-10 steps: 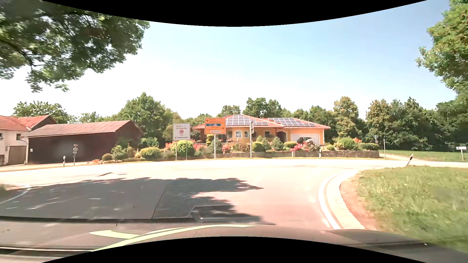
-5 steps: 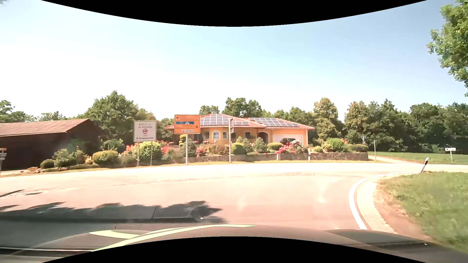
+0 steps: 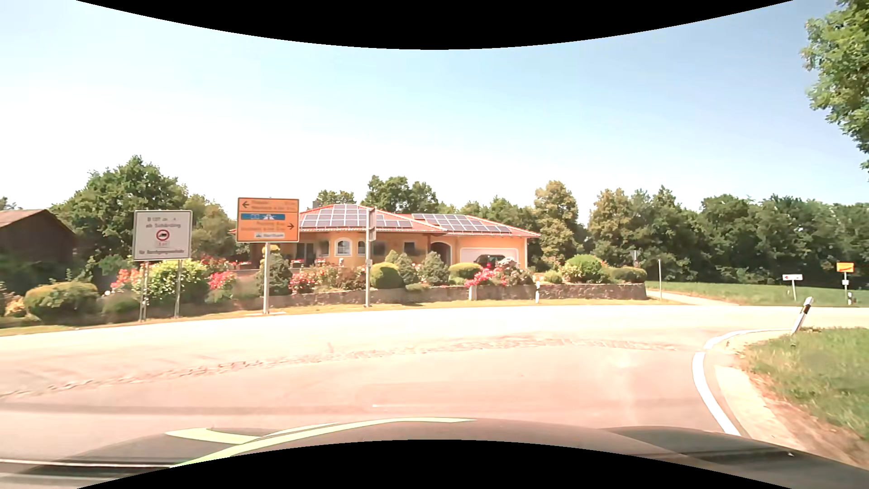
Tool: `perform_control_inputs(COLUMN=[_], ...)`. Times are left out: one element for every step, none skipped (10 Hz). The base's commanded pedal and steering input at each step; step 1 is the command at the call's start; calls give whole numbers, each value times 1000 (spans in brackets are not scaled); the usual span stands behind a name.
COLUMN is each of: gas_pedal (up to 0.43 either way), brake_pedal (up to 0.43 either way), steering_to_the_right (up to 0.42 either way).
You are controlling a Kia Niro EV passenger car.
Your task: Follow the waypoints while adhering to traffic rules and regulations
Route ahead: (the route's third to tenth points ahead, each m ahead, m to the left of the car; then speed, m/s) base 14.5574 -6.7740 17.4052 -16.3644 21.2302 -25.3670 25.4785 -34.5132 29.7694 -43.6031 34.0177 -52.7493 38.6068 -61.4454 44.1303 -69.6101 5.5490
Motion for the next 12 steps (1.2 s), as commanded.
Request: perform_control_inputs(gas_pedal=[0,0,0,0,0,0,0,0,20,118,157,169], brake_pedal=[262,262,256,189,30,0,0,0,0,0,0,0], steering_to_the_right=[191,198,204,210,214,214,215,221,230,233,238,251])
